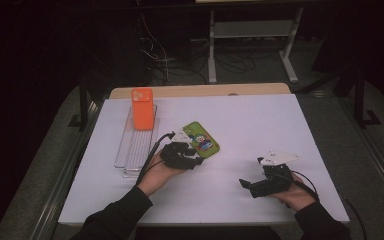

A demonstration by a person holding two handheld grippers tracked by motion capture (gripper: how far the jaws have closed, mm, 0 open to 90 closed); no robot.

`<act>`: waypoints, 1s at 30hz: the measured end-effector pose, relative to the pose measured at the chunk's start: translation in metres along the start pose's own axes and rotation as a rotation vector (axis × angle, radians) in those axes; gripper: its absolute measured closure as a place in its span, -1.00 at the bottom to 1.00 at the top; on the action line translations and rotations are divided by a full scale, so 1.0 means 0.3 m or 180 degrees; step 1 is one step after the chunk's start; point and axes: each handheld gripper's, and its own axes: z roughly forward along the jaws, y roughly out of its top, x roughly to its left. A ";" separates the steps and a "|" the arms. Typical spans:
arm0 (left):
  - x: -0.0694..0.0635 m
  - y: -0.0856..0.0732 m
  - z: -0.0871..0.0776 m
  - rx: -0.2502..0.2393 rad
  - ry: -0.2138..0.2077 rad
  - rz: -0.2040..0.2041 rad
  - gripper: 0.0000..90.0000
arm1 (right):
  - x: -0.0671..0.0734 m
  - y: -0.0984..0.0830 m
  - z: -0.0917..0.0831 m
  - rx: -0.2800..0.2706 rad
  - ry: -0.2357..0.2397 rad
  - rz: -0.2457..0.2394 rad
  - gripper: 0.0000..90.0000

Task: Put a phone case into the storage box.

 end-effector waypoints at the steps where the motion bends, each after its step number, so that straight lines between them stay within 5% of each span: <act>1: -0.002 -0.006 -0.007 0.0008 -0.0042 0.0035 -0.05 | 0.000 0.000 0.000 0.0008 -0.0007 0.0006 -0.99; 7: -0.025 -0.044 -0.031 0.0014 -0.0102 0.0207 -0.57 | -0.005 -0.003 0.003 0.0055 -0.0029 0.0064 -0.99; 13: -0.035 -0.078 -0.024 0.0082 -0.0147 0.0213 -0.94 | -0.014 0.010 0.005 0.0102 -0.0038 0.0094 -0.99; 20: -0.043 -0.067 -0.035 0.0120 -0.0037 0.0347 -1.00 | -0.023 0.061 0.006 0.0273 0.0039 0.0212 -0.99; 21: -0.046 -0.068 -0.034 0.0084 -0.0028 0.0282 -1.00 | -0.027 0.070 0.010 0.0321 0.0026 0.0250 -0.99; 30: -0.035 -0.066 -0.045 0.0040 -0.0046 0.0343 -1.00 | -0.050 0.167 0.074 0.0457 -0.0053 0.0413 -0.99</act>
